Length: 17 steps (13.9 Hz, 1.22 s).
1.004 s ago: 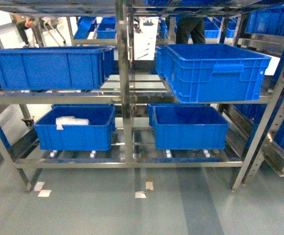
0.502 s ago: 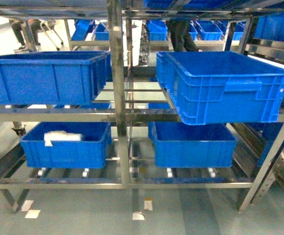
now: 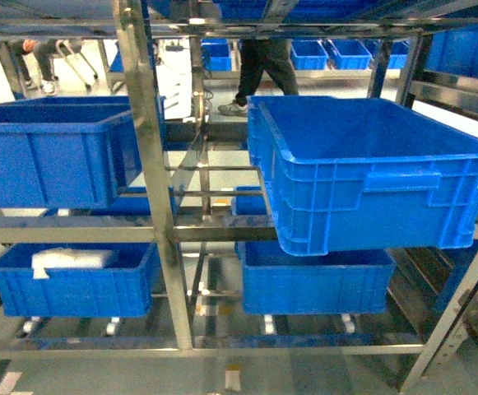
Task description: Pick red block from blue box to shelf
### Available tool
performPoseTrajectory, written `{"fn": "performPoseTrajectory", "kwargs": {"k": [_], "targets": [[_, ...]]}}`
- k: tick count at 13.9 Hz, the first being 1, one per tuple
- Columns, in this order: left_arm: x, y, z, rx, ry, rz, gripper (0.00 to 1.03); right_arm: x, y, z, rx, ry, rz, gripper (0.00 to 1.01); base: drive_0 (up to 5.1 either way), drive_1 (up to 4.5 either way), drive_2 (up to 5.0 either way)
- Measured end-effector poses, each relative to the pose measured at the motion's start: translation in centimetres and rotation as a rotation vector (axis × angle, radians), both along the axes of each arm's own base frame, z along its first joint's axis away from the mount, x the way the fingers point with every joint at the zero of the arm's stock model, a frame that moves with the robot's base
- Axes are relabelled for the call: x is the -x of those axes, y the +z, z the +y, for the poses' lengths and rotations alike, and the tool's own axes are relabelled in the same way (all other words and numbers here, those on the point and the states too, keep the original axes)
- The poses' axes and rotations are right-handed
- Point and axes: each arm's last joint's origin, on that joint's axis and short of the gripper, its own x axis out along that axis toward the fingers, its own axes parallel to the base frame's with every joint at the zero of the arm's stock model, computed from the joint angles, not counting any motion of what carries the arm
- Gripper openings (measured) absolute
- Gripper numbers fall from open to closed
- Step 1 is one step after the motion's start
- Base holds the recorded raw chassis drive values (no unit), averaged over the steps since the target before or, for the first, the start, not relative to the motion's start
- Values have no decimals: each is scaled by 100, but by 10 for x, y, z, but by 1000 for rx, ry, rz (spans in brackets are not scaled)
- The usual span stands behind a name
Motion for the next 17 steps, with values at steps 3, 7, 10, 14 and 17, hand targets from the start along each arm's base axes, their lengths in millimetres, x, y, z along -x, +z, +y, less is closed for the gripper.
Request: {"fn": "performPoseTrajectory", "kwargs": {"k": [3, 7, 10, 14, 17], "targets": [[0, 0, 0, 0, 0, 0, 98, 0, 0, 0, 0, 0, -1, 26, 5, 428, -418], [0, 0, 0, 0, 1, 2, 98, 0, 0, 0, 0, 0, 0, 26, 0, 423, -422], [0, 0, 0, 0, 2, 2, 98, 0, 0, 0, 0, 0, -1, 26, 7, 429, -416], [0, 0, 0, 0, 1, 2, 98, 0, 0, 0, 0, 0, 3, 26, 0, 0, 0], [0, 0, 0, 0, 1, 2, 98, 0, 0, 0, 0, 0, -1, 26, 0, 0, 0]]}}
